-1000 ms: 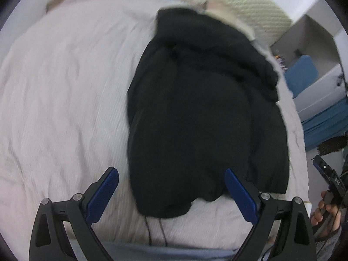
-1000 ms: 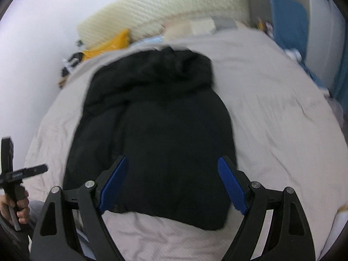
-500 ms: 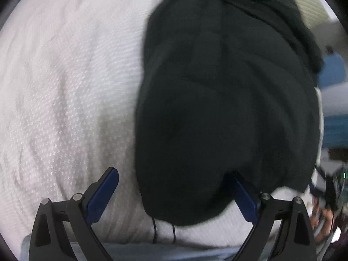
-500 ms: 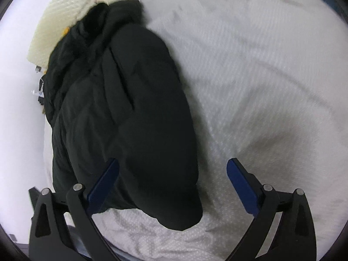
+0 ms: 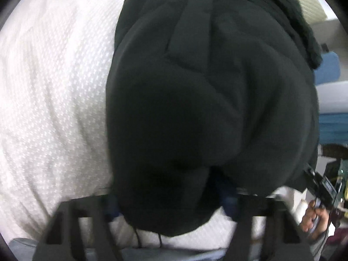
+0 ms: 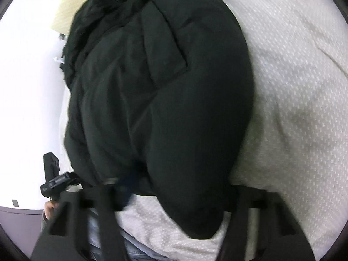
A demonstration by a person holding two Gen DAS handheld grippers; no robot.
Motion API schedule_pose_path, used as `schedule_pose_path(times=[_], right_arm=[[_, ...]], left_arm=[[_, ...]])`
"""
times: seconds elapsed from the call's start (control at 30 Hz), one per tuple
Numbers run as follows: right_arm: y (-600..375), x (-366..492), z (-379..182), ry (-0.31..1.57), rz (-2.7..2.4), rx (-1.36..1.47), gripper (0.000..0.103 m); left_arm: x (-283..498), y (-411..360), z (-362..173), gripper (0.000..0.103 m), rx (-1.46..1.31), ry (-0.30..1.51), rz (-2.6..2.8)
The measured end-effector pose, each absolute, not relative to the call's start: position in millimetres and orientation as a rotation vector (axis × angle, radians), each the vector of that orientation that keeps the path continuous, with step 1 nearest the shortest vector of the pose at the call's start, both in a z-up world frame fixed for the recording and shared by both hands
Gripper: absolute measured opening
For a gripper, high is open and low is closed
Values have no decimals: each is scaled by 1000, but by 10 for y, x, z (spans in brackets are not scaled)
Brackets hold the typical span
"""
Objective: Fold large clothes
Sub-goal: 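Grasp the jacket hem with both tools and fold it toward the collar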
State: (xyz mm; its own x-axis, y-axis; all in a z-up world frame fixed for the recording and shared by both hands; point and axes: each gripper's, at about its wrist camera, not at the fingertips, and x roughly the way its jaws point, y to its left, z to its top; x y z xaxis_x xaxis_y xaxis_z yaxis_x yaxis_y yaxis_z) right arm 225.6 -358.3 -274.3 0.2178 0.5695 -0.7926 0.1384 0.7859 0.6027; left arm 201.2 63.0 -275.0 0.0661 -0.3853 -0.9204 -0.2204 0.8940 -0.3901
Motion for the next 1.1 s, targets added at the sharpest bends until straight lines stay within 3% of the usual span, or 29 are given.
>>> schedule_pose_path(times=[0.03,0.13,0.37,0.5,0.6,0.67,0.73,0.8,1.1], right_arm=[[-3596,2261,-2703,1325,337,647,29],[-3603,2240,-2523,1255,366,650,21],[-3788,2089,-2307,1145,429,771,19],[-3767,2134,-2528,1257,401,763,23],[-3773,2212,-2695,1338,340,752,34],[-3802,2238,-2825,1377,310,778,43],[-3890,2242,-2897,1376,296,823,68],[-3989,2245,-2940,1357,294,860,81],[-3991,2301,-2967,1347,399,782,80]], left_arm=[[2014,692,-2672,24,-497,1514,-155],[1957,845,-2446,14,-518,1480,-208],[1770,1355,-1907,11,-575,1388,-274],[1814,1329,-2158,12,-522,1445,-238],[1946,1230,-2349,19,-505,1499,-198],[2015,1250,-2436,32,-512,1528,-176],[2037,1302,-2464,61,-508,1529,-125],[2016,1426,-2433,83,-498,1498,-84],[2223,1439,-2949,88,-719,1599,-139]])
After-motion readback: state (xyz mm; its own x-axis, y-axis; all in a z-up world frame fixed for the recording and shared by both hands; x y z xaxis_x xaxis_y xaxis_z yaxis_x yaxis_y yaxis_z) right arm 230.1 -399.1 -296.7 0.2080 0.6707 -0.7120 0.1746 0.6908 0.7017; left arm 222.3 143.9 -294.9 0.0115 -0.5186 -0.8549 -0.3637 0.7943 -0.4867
